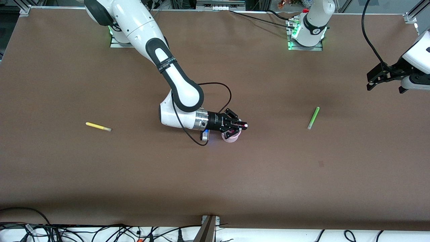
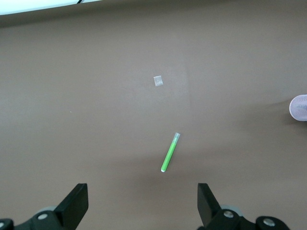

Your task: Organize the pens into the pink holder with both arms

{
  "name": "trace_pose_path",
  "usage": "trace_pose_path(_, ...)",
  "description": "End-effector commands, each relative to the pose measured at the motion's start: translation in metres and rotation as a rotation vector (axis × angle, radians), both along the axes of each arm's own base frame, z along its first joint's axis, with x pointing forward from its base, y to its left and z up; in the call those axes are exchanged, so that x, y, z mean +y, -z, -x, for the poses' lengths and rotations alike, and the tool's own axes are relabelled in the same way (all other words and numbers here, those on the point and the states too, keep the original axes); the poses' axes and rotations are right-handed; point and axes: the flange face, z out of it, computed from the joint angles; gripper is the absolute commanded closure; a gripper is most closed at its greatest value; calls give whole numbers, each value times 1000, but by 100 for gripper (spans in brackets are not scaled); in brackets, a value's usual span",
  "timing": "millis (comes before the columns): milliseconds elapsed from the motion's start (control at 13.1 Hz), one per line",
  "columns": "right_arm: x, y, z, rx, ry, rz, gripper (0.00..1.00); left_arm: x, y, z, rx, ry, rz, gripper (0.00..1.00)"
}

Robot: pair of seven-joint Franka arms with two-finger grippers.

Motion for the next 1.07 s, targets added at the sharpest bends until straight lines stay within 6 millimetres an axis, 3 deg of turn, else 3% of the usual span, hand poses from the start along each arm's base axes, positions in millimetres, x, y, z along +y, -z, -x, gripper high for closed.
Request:
trace_pose_path(0, -2, -2, -2, -23, 2, -18, 51, -3, -6, -2, 6, -3, 7, 0)
trace_pose_path(77, -2, -2, -3, -25, 2, -17, 40, -3, -6, -2, 6, -3, 7, 0)
trace_pose_path(306, -4, -9, -6, -27, 3, -20, 37, -4, -7, -2, 5, -1, 9, 0)
trace_pose_path(383, -4, -13, -7, -30, -7, -24, 32, -4, -7, -2, 6, -1, 10, 0)
trace_pose_path(689, -19, -51, -21, -196, -151, 113, 3, -4, -6, -1, 14, -2, 12, 0)
trace_pose_path(995, -46, -99, -31, -308, -299, 221, 0, -4, -6, -1, 16, -2, 13, 0)
